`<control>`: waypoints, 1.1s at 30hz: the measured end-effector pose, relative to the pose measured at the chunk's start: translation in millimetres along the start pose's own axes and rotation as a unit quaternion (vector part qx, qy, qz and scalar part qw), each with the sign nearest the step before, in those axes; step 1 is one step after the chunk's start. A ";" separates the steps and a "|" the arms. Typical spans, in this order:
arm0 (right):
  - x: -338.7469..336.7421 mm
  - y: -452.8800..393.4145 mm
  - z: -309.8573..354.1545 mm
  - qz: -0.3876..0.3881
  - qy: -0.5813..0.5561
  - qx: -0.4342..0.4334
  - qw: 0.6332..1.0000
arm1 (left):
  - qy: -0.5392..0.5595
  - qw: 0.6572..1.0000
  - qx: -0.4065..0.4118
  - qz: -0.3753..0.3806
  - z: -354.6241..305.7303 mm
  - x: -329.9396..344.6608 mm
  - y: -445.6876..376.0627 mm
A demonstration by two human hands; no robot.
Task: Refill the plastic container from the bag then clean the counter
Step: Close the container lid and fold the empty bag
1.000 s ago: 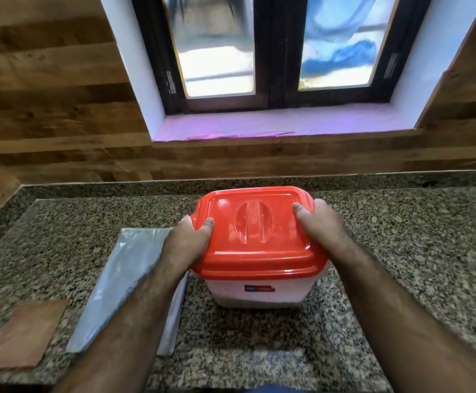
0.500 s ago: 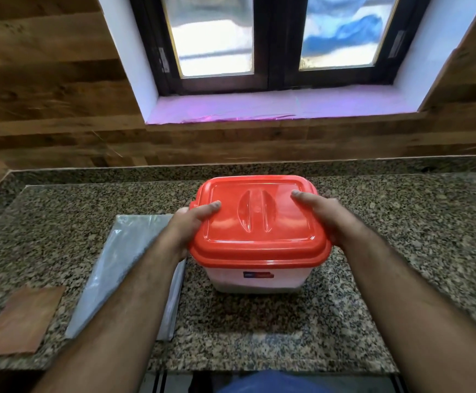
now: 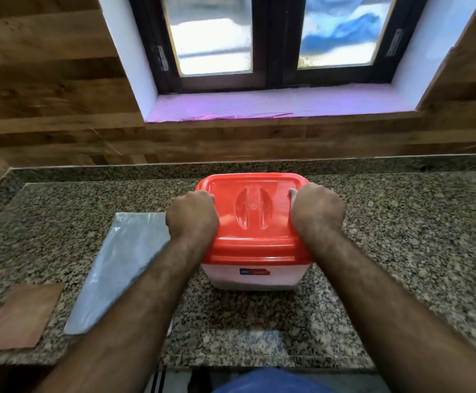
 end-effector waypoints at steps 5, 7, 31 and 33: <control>6.4 15.6 2.7 0.031 -0.016 -0.038 0.999 | 0.130 0.990 0.052 -0.027 19.6 10.0 0.5; 18.6 32.9 4.6 0.037 -0.013 -0.114 0.993 | 0.197 0.971 0.137 -0.022 19.4 21.6 12.0; 27.9 -64.1 23.6 -0.092 -0.079 -0.221 0.968 | 0.280 0.923 0.245 -0.101 -7.6 56.1 -89.6; 23.2 -84.2 30.4 -0.083 -0.077 -0.224 0.968 | 0.269 0.929 0.238 -0.087 -15.4 54.8 -108.7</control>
Point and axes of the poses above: each hand's wrist, its own y-axis away from the middle knuckle, its own x-axis out of the palm, z = x × y, the point moved 4 cm from there along -y, towards the middle knuckle, and after that the axes turned 9 degrees about z, right-handed, at the moved point
